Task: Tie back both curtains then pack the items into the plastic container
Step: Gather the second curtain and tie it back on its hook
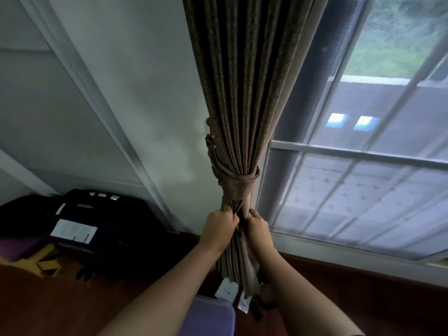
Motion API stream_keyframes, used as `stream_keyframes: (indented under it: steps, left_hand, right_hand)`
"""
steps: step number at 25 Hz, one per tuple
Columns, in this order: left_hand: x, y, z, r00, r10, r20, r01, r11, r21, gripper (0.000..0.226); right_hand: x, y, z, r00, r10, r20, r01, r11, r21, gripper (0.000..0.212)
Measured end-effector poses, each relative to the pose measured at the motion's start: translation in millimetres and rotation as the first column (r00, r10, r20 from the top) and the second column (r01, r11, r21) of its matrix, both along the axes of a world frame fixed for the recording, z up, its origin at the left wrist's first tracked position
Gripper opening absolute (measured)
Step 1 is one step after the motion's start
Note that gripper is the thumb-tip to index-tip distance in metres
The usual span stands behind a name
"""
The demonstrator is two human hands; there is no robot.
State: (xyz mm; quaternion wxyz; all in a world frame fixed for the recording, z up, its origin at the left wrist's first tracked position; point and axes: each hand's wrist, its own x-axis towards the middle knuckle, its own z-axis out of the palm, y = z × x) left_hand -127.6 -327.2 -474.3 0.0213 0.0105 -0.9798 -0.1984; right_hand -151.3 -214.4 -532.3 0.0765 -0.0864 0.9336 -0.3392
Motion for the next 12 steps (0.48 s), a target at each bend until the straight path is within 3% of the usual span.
stream_keyframes:
  steps: [2,5,8,10,12]
  left_hand:
    - [-5,2,-2,1.0,0.001,0.017,-0.001,1.0,-0.009,0.032]
    - [-10,-4,1,0.999,-0.037,0.04,0.037,0.999,-0.012,0.043]
    - [1,-14,16,0.996,-0.003,-0.095,0.01,0.997,0.075,0.049]
    - [4,-17,42,0.952,0.08,-0.294,-0.001,0.966,0.259,0.043]
    - [-6,-18,77,0.864,0.112,-0.491,0.097,0.92,0.379,0.037]
  right_hand:
    - [1,1,2,0.993,0.046,0.105,-0.041,0.998,-0.051,0.044]
    - [3,17,9,0.972,0.174,0.158,-0.17,0.985,-0.035,0.073]
    - [1,36,29,0.989,-0.02,0.146,0.053,0.973,-0.223,0.086]
    - [-9,38,59,0.986,-0.165,0.008,0.155,0.91,-0.384,0.077]
    - [-20,34,104,0.947,-0.245,-0.208,0.097,0.835,-0.541,0.063]
